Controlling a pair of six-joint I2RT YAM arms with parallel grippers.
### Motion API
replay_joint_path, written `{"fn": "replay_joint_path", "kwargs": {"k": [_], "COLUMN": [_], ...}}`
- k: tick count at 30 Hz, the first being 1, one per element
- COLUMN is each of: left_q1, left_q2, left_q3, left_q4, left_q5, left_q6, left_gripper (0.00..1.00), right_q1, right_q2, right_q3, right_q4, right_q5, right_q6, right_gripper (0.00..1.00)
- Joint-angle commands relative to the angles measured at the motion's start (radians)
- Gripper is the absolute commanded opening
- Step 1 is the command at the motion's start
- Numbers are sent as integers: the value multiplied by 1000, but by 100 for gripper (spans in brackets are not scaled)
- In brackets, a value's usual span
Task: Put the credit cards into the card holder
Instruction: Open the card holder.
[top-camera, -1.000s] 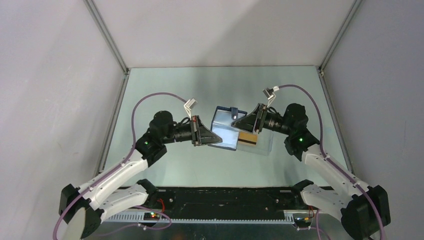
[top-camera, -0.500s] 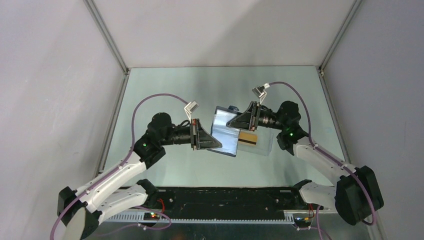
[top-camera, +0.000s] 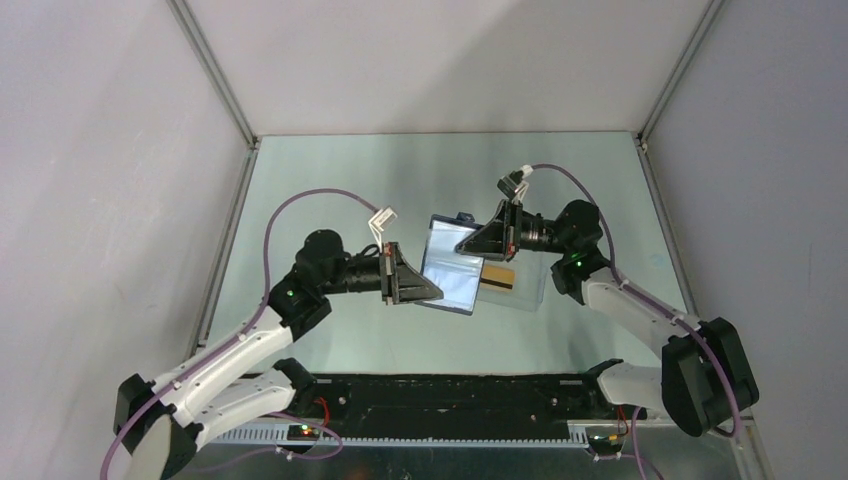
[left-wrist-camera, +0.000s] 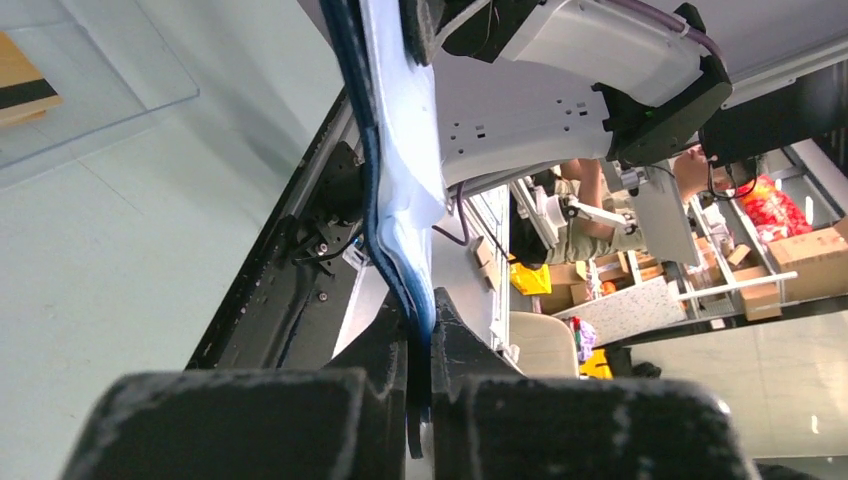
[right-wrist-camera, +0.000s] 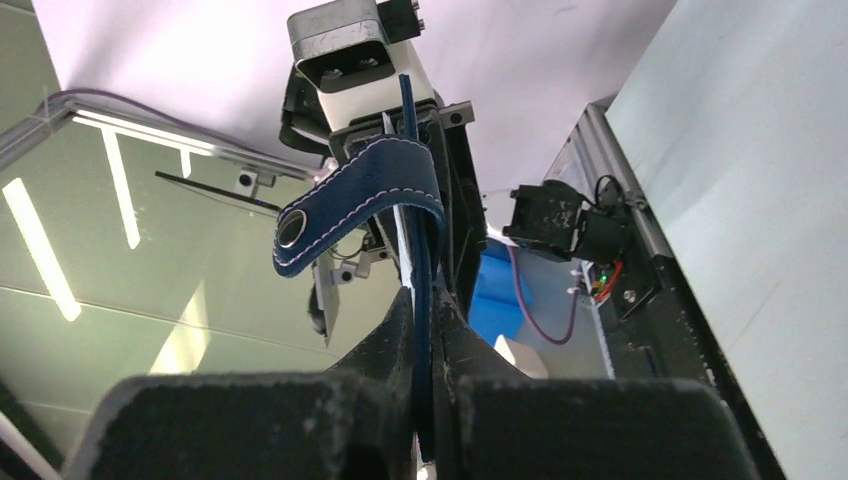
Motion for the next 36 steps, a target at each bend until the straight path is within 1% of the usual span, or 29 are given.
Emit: {"fn": "replay_joint_path", "kwargs": {"k": [1,9,14,17,22,25,27,28,29,30,31,32,33,35,36], "left_q1": [-12,-12,-10,-7,-3,-1,2,3,2,2,2,2,2,2,3], "left_q2": [-33,3,11,17,11,6,6,6,6,5,3,2,4,9,9], "left_q3": [5,76,91,99,112,118,125,127,128,128,123,120,110,94,87], "left_q4": [-31,-217,-238,-243,-245,-245,-246,-247,-247,-248,-247,-248,-248,-244,-244], "left_q5": [43,-91,-174,-202,-239,-244,-221,-212,-196,-189,-177,-174,-159,-128,-122], "left_q6": [124,253,271,279,283,283,282,277,274,261,251,225,209,157,119], "left_gripper": [0,0,0,0,0,0,0,0,0,0,0,0,0,0,0], "right_q1": [-15,23,44,54,56,57,52,41,32,10,-5,-37,-54,-100,-121], "right_q2": [-74,-164,-188,-193,-165,-147,-150,-152,-159,-161,-169,-172,-175,-166,-158], "right_q3": [22,22,21,12,-34,-43,-44,-43,-43,-43,-42,-42,-41,-38,-35], "right_q4": [49,-37,-74,-62,39,58,44,20,-21,-47,-125,-168,-264,-386,-423], "right_q5": [-51,-53,-54,-56,-71,-83,-78,-77,-76,-73,-65,-59,-40,-7,3], "right_q6": [125,149,148,167,256,267,248,223,188,165,106,73,3,-98,-128], "right_gripper": [0,0,0,0,0,0,5,12,16,24,28,39,44,58,61]}}
